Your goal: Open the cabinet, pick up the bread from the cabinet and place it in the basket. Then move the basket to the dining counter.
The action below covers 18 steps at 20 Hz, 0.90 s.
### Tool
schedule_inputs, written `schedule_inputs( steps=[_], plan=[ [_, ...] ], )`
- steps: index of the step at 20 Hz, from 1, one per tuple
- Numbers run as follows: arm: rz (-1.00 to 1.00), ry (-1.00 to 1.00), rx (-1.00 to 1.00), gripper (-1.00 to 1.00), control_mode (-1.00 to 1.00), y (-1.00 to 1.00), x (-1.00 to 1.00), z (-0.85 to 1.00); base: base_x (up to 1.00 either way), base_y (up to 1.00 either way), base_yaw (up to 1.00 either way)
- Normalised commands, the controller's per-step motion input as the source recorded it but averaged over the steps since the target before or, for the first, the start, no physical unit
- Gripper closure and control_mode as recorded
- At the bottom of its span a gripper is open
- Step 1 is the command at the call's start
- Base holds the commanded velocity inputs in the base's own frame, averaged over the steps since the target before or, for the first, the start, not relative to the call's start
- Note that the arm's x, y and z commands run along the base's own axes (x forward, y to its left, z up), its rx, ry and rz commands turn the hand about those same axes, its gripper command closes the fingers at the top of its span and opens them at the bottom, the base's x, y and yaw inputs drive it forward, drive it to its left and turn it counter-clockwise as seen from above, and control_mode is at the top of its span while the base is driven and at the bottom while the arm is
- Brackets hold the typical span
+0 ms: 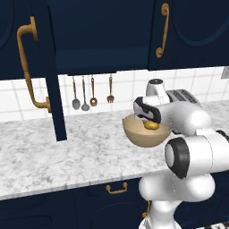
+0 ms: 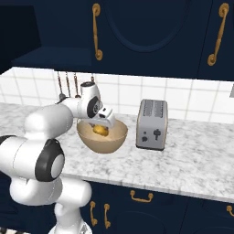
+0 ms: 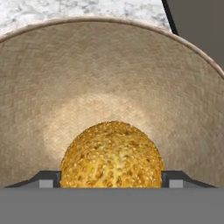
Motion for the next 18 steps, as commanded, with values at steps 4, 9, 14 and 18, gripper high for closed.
schedule_inputs(
  steps=[4,9,14,18],
  plan=[
    [0.0,0.02,0.1,1.0,-1.0,-0.04,0.34,-0.33,0.0,0.0,0.0],
    [0.0,0.0,0.06,1.0,-1.0,0.0,0.0,-0.35,0.0,0.0,0.0],
    [0.0,0.01,0.02,-1.0,-1.0,0.03,0.0,-0.22,0.0,0.0,0.0],
    [0.0,0.01,0.0,-1.0,-1.0,0.01,0.0,-0.01,0.0,0.0,0.0]
  ],
)
